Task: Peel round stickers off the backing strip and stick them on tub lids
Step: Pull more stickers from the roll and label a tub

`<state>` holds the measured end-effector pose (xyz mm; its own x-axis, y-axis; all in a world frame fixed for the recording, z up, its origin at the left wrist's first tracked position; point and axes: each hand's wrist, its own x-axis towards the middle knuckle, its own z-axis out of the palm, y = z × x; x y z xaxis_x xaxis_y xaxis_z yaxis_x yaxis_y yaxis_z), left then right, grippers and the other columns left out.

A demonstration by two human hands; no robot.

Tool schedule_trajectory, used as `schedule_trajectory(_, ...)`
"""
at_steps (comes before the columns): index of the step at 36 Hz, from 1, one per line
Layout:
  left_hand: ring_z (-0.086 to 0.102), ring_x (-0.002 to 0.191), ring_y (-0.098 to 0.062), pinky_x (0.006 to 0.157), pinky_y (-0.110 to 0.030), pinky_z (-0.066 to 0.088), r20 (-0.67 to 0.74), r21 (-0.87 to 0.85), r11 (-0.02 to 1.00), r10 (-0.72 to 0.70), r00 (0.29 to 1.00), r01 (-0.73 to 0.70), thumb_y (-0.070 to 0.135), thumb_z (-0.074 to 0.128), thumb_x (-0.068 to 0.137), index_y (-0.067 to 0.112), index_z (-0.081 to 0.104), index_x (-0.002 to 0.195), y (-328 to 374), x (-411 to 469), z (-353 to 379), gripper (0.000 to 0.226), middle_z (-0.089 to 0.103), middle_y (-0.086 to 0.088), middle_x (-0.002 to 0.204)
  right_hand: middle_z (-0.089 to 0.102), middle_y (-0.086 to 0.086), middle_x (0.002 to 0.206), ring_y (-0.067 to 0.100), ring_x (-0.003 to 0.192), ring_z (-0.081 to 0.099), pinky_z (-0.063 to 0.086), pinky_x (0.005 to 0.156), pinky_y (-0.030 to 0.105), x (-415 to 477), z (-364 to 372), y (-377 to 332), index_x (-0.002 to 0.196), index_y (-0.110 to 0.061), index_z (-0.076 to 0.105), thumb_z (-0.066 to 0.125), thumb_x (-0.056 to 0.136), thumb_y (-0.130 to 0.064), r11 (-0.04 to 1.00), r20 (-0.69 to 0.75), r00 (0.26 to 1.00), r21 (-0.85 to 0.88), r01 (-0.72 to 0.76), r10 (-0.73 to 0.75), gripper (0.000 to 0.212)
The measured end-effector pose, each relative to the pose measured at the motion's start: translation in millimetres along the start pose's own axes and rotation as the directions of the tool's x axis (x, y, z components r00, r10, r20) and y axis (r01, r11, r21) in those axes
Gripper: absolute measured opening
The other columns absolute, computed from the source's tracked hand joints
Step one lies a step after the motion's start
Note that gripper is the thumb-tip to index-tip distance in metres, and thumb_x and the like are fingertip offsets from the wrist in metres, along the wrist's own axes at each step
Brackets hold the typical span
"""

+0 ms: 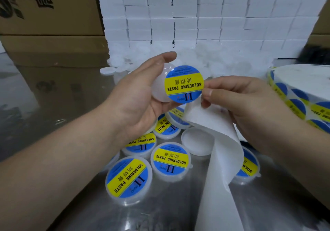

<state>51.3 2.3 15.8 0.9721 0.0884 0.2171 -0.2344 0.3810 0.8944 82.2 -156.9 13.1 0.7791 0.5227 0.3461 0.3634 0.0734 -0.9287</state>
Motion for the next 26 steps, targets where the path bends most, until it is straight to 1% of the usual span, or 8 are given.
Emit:
schedule_trajectory(4,0.065,0.079,-0.026,0.066,-0.036,0.056,-0.013,-0.026,1.000,-0.013,1.000,0.013,0.028,0.038,0.095,0.019,0.061,0.094,-1,1,0,0.025,0.066,-0.014,0.093,0.063,-0.007,0.058,0.004,0.057,0.056,0.045,0.053,0.013,-2,1,-1,0.060,-0.032,0.073,0.065,0.077,-0.012,0.998,0.008,1.000,-0.066,0.007,-0.007,0.028)
schedule_trajectory(7,0.066,0.077,-0.021,0.069,-0.036,0.056,-0.031,-0.046,0.998,0.035,0.999,-0.036,0.026,0.040,0.093,0.016,0.061,0.094,2,0,1,0.023,0.066,-0.014,0.092,0.063,-0.008,0.058,0.004,0.058,0.057,0.046,0.057,0.014,-2,1,0,0.066,-0.033,0.075,0.061,0.073,-0.018,0.996,0.018,1.000,-0.090,-0.008,0.010,0.022)
schedule_trajectory(10,0.066,0.078,-0.022,0.071,-0.037,0.056,-0.051,-0.066,0.993,0.095,0.994,-0.098,0.025,0.040,0.093,0.015,0.061,0.093,9,2,-1,0.023,0.067,-0.014,0.090,0.062,-0.008,0.055,0.003,0.056,0.057,0.047,0.055,0.015,-2,1,0,0.067,-0.032,0.075,0.064,0.068,-0.021,0.998,0.009,1.000,-0.058,-0.027,0.028,0.016)
schedule_trajectory(12,0.065,0.080,-0.023,0.071,-0.037,0.055,-0.013,-0.086,0.993,0.085,0.996,-0.086,0.029,0.037,0.094,0.015,0.060,0.094,10,2,-2,0.028,0.067,-0.015,0.089,0.062,-0.009,0.056,0.002,0.057,0.057,0.047,0.057,0.015,-3,0,-1,0.071,-0.033,0.075,0.072,0.067,-0.020,0.997,0.027,0.999,-0.077,-0.017,0.019,0.014)
schedule_trajectory(15,0.067,0.082,-0.027,0.070,-0.040,0.055,0.096,-0.066,0.998,0.017,0.995,-0.011,0.038,0.032,0.092,0.013,0.059,0.096,5,-2,-1,0.037,0.069,-0.016,0.090,0.062,-0.009,0.061,0.001,0.060,0.054,0.044,0.060,0.015,-5,1,-2,0.083,-0.038,0.074,0.061,0.068,-0.025,0.994,0.103,0.995,-0.112,0.018,-0.006,0.023)
schedule_trajectory(18,0.068,0.083,-0.029,0.075,-0.044,0.054,0.156,-0.034,0.999,0.000,0.988,0.005,0.043,0.039,0.076,0.014,0.060,0.096,2,-4,-1,0.042,0.070,-0.016,0.094,0.064,-0.003,0.069,0.000,0.060,0.052,0.044,0.061,0.014,-5,1,-4,0.085,-0.036,0.073,0.060,0.067,-0.024,0.994,0.113,0.993,-0.100,0.041,-0.029,0.025)
schedule_trajectory(23,0.068,0.082,-0.028,0.071,-0.039,0.055,0.178,-0.004,1.000,0.015,0.984,-0.015,0.038,0.044,0.071,0.015,0.061,0.094,2,-7,0,0.037,0.070,-0.012,0.092,0.069,-0.009,0.070,-0.004,0.058,0.052,0.043,0.059,0.009,-5,2,-5,0.082,-0.027,0.075,0.067,0.073,-0.012,0.996,0.127,0.991,-0.064,0.060,-0.051,0.018)
schedule_trajectory(26,0.069,0.082,-0.025,0.069,-0.035,0.055,0.187,0.004,0.999,0.030,0.982,-0.031,0.030,0.050,0.071,0.016,0.062,0.094,1,-8,1,0.030,0.071,-0.009,0.091,0.069,-0.008,0.069,-0.002,0.057,0.050,0.043,0.058,0.010,-5,3,-5,0.081,-0.024,0.075,0.061,0.080,-0.002,0.997,0.119,0.992,-0.064,0.053,-0.045,0.026)
